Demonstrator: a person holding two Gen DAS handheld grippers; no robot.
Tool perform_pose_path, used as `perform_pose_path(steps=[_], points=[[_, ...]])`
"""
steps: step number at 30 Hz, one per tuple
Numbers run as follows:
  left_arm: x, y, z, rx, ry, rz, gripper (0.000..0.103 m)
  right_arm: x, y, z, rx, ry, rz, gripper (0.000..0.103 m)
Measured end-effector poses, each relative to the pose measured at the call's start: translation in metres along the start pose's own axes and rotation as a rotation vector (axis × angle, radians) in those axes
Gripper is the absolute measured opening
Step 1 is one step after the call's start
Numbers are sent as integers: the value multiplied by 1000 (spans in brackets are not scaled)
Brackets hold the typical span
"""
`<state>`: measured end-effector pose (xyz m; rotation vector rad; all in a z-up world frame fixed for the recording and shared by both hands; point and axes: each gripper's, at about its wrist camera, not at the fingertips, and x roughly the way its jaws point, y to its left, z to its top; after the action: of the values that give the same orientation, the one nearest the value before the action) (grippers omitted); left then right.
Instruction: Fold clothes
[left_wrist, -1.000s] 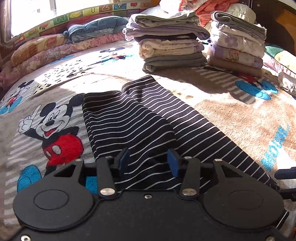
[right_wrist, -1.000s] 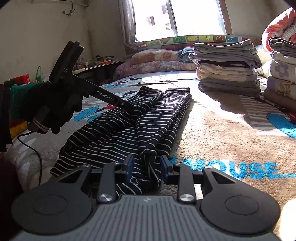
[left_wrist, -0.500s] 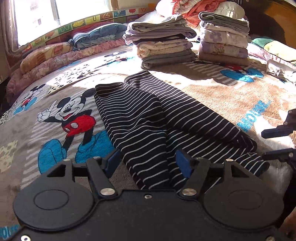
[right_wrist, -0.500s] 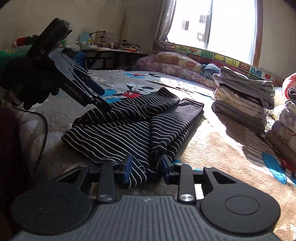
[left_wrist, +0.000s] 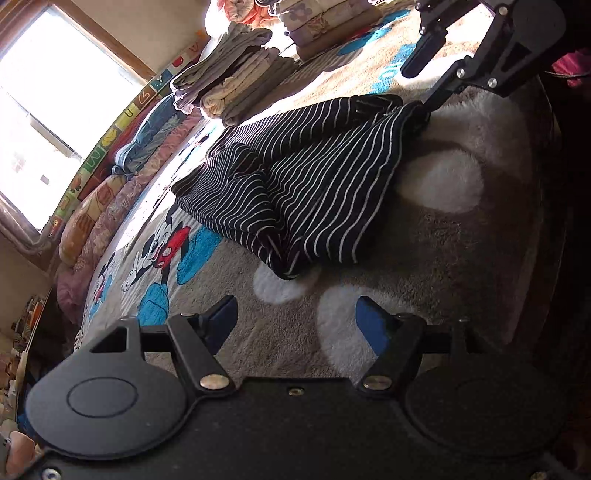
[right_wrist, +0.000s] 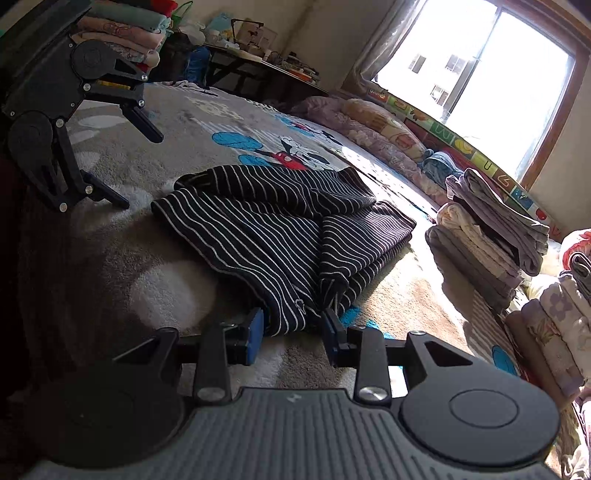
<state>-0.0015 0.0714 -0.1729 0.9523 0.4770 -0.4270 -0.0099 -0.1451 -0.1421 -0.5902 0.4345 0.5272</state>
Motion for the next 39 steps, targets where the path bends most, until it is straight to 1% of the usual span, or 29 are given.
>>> perform_pose_path(steps=[3, 4, 7, 9, 11, 14, 17, 19, 21, 22, 24, 26, 27, 29, 30, 31, 32, 33, 35, 39], points=[[5, -13, -3, 94, -36, 91, 71, 4, 0, -5, -28, 40, -47, 36], [8, -15, -3, 117, -43, 111, 71, 8, 0, -8, -40, 58, -59, 36], [18, -19, -4, 203, -70, 156, 71, 25, 7, -22, -128, 83, -102, 38], [24, -19, -4, 237, -96, 168, 71, 31, 10, -25, -178, 71, -114, 39], [27, -15, -3, 229, -118, 178, 72, 34, 12, -25, -220, 48, -118, 39], [32, -10, -1, 215, -127, 211, 72, 40, 10, -24, -262, 18, -109, 39], [33, -8, 1, 210, -117, 205, 72, 44, 4, -23, -271, 0, -96, 41], [30, -8, -1, 195, -101, 199, 70, 45, 0, -21, -260, -6, -86, 42], [28, -9, -2, 179, -87, 190, 60, 45, -2, -22, -233, -13, -82, 42], [29, -10, -2, 173, -82, 183, 57, 46, -2, -23, -218, -17, -80, 41], [34, -13, 1, 176, -77, 168, 43, 47, -4, -23, -196, -22, -68, 39], [40, -13, 5, 150, -76, 157, 37, 48, -5, -22, -176, -28, -57, 31], [42, -12, 6, 129, -74, 154, 37, 49, -6, -22, -167, -28, -47, 28], [46, -8, 8, 80, -68, 150, 35, 51, -8, -21, -136, -29, -24, 23], [47, -7, 8, 56, -66, 147, 33, 51, -9, -21, -116, -29, -12, 22], [47, -6, 9, 34, -63, 137, 29, 52, -12, -20, -91, -28, 2, 19], [47, -6, 9, 12, -60, 124, 20, 51, -14, -20, -75, -31, 8, 18], [48, -7, 10, 5, -58, 119, 15, 50, -15, -20, -62, -32, 14, 18], [46, -9, 13, -4, -56, 113, 11, 46, -16, -19, -52, -34, 23, 17], [36, -5, 14, -45, -57, 102, 10, 34, -16, -15, -38, -46, 20, 16]])
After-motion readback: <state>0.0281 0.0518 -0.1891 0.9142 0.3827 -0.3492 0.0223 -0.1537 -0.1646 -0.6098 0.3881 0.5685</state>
